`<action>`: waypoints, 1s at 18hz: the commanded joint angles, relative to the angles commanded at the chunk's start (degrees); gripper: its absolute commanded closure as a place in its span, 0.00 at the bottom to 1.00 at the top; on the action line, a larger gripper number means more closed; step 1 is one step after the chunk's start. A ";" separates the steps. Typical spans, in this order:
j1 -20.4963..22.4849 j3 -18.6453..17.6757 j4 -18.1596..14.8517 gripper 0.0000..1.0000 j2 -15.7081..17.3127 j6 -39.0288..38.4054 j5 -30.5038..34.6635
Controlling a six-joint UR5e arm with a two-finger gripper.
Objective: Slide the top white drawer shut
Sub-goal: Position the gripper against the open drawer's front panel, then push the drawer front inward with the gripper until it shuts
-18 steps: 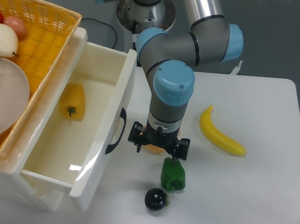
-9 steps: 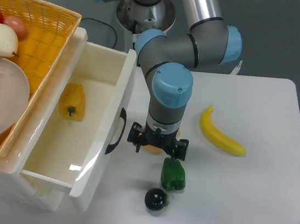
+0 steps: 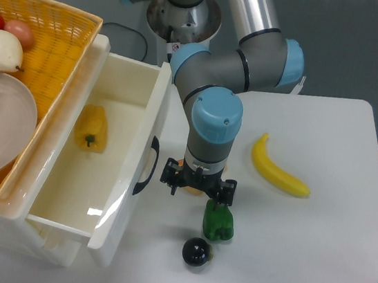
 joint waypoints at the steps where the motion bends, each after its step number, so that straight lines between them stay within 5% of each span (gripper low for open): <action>1: 0.00 -0.09 0.00 0.00 0.00 0.00 0.00; 18: -1.49 -0.26 -0.26 0.00 0.44 -0.17 -0.26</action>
